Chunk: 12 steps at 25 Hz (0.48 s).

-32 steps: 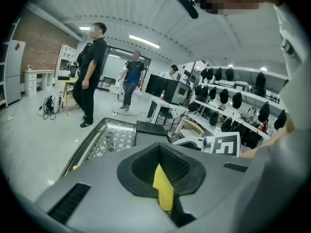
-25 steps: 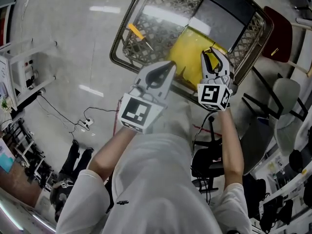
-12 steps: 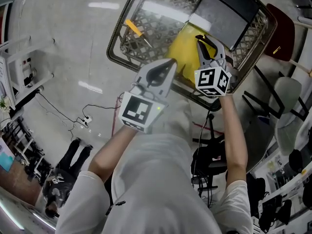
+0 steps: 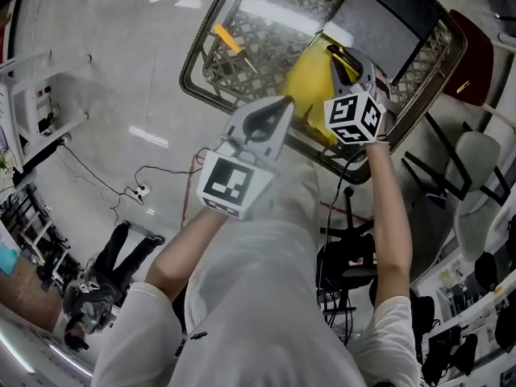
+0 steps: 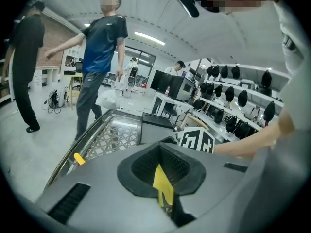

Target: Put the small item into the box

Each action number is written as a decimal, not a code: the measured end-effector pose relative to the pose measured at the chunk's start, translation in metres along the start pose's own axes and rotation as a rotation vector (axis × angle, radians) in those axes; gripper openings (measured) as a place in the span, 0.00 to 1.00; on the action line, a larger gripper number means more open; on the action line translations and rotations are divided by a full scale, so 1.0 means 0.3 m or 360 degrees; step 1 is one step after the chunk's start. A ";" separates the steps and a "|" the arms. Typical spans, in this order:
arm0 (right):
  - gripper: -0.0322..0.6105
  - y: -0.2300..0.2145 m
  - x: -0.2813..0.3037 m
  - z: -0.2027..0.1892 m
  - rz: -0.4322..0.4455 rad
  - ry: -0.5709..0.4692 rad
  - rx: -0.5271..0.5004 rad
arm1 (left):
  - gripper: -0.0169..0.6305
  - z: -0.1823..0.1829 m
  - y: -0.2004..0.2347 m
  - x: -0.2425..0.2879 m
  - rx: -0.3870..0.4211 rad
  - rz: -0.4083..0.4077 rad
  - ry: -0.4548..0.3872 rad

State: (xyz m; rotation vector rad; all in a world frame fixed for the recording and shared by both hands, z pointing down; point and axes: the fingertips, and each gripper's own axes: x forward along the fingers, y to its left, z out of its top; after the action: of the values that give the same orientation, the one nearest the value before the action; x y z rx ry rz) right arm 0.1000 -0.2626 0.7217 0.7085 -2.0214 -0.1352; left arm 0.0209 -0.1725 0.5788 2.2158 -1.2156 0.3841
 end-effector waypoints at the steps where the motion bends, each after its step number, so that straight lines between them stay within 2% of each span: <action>1: 0.22 0.004 0.005 -0.002 0.0003 0.0007 -0.0005 | 0.03 -0.004 0.003 -0.001 -0.0004 0.0003 0.0001; 4: 0.22 0.028 0.019 -0.013 0.0026 0.0042 -0.0034 | 0.03 -0.011 0.010 -0.005 -0.0013 0.0009 0.0000; 6: 0.15 0.034 0.028 -0.029 0.0021 0.0076 -0.0052 | 0.03 -0.010 0.010 -0.006 -0.0015 0.0010 -0.0004; 12: 0.14 0.024 0.037 -0.048 0.0014 0.0102 -0.0028 | 0.03 -0.014 0.012 -0.005 -0.0011 0.0009 -0.0005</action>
State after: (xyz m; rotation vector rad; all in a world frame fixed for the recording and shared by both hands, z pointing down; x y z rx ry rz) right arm 0.1047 -0.2599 0.7403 0.6846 -1.9595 -0.1234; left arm 0.0171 -0.1706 0.5826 2.2081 -1.2229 0.3783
